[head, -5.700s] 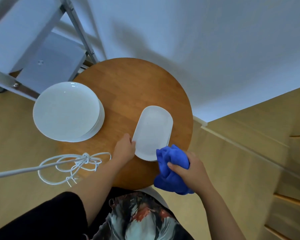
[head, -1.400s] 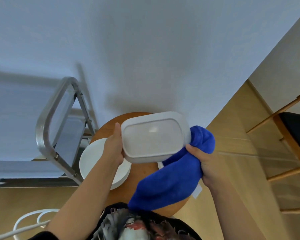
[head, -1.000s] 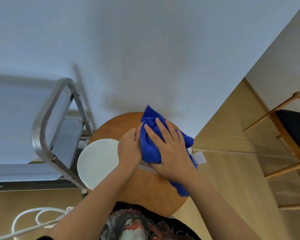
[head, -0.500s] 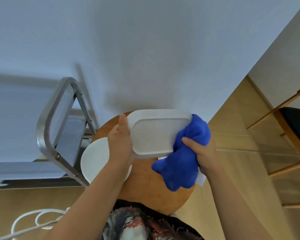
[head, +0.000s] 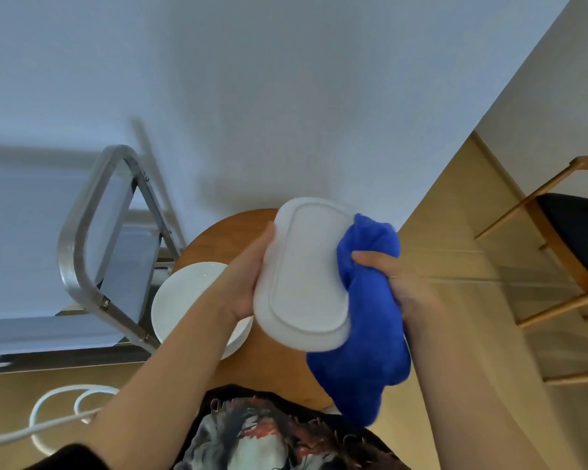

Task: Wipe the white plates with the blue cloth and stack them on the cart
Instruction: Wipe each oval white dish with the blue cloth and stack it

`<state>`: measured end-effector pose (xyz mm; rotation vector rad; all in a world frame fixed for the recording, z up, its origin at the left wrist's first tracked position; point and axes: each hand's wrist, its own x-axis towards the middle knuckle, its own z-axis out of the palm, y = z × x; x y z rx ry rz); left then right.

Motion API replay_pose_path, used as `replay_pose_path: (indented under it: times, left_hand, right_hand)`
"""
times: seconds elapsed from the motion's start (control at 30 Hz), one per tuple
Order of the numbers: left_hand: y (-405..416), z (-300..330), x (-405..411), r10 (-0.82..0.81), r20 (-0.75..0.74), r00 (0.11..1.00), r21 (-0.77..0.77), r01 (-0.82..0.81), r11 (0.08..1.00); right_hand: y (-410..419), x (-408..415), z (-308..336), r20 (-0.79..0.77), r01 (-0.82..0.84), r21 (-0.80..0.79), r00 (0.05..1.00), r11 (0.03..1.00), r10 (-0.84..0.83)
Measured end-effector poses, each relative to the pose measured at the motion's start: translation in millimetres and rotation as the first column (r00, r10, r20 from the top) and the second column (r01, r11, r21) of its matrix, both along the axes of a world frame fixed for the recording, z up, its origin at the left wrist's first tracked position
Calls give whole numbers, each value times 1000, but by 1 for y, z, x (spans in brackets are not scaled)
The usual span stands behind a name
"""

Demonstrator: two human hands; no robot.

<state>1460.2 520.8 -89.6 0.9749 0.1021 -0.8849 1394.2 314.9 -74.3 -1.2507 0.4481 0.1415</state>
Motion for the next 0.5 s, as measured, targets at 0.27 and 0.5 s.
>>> replay_pose_path:
  times: [0.27,0.5]
  left_hand:
    - [-28,5,-1,107,-12,994,103,-105,989]
    - [-44,-7,-3,336,308,890,338,-432,836]
  right_hand:
    - [58,-5,-13,134,55,-552,991,832,23]
    - [93,-35,-45,89,22,-356,996,934,10]
